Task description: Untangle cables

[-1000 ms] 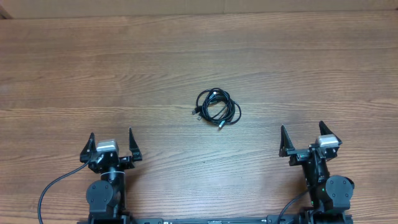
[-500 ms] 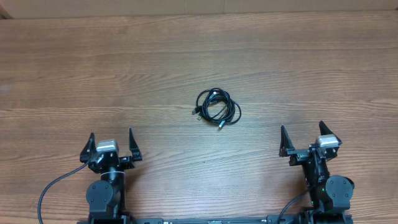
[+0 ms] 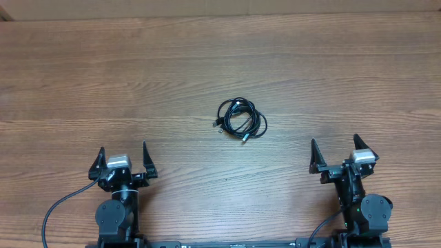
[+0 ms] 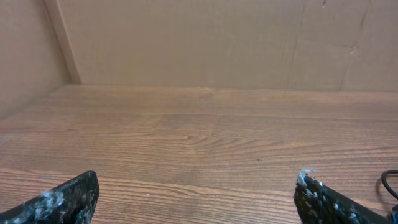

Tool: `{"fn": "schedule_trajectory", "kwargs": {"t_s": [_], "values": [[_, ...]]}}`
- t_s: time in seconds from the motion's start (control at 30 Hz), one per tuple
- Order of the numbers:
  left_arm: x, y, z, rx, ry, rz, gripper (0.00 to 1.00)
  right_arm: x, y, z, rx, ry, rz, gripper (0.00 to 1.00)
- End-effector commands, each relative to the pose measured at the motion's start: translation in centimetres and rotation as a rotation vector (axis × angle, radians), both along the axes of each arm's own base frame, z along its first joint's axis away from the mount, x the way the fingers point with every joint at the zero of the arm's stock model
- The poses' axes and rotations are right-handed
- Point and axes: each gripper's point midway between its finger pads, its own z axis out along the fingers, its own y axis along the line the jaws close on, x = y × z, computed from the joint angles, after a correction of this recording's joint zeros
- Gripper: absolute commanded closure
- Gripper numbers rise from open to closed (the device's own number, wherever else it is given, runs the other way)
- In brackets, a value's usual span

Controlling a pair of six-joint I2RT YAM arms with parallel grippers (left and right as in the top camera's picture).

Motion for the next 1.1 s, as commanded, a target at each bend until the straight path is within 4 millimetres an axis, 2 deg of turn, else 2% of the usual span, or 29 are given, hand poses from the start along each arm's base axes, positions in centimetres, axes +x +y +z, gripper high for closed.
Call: {"fn": "schedule_trajectory", "kwargs": {"t_s": [0.0,0.93,0.97,1.0,1.07], "values": [[0.0,0.1,-0.1,0.019,0.0,0.002,0.01,0.0,0.1,-0.1,-0.007,-0.007,0.002,0.0],[0.0,0.1,0.0,0.018,-0.002,0.001,0.01,0.0,0.1,-0.1,-0.007,-0.007,0.002,0.0],[0.0,-0.1,0.0,0.005,-0.005,-0.008,0.0,0.0,0.1,0.0,-0.007,-0.012,0.003,0.0],[0.1,-1.5,0.0,-0.064,-0.012,-0.083,0.01,-0.1,0.5,0.2,0.022,-0.018,0.024,0.0],[0.2,-2.8,0.2,-0.114,-0.019,-0.159,0.0,-0.4,2.3,0.5,0.117,-0.009,0.132,0.0]]}}
